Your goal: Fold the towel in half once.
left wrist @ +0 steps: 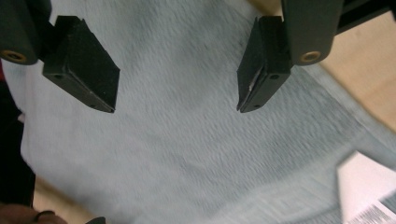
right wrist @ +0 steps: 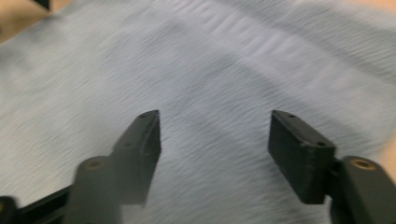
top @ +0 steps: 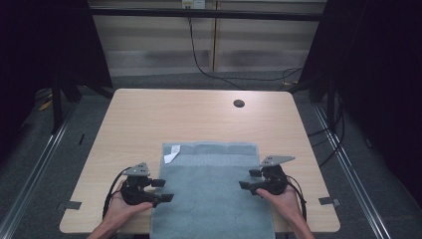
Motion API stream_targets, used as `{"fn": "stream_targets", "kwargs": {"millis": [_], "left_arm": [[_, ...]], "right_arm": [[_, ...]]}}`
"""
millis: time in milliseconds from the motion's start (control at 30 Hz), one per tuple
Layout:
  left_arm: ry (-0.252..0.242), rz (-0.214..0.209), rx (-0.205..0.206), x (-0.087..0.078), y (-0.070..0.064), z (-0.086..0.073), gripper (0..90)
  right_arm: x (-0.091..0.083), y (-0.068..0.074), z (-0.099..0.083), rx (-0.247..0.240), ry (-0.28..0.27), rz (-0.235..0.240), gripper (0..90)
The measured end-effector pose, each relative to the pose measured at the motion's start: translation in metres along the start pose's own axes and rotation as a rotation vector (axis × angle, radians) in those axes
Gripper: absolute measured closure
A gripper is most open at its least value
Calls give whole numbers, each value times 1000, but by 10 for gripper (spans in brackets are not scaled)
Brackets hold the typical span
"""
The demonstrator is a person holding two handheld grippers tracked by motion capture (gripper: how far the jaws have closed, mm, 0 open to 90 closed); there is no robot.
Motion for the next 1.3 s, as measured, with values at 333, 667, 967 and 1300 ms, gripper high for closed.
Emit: {"fn": "stream_targets", "kwargs": {"millis": [333,667,967,1300], "left_arm": [[-23,133,-48,29,36,36,345],[-10,179,42,35,36,30,405],[-2,138,38,32,39,29,403],[-50,183,-20,23,49,37,410]], "right_arm": [[1,-47,22,63,-77,-63,361],[32,-85,28,85,7,-112,326],[50,-95,26,75,7,-190,333],[48,-77,26,-20,73,-220,621]]}}
Point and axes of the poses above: each handheld gripper's, and its own axes: x roughly forward along the jaws, z roughly out of its top, y roughly to its left, the point moved 3 cm from there along x, roughly forward along the jaws, and after that the axes turned 10 degrees about -x, right-handed, at the moved point
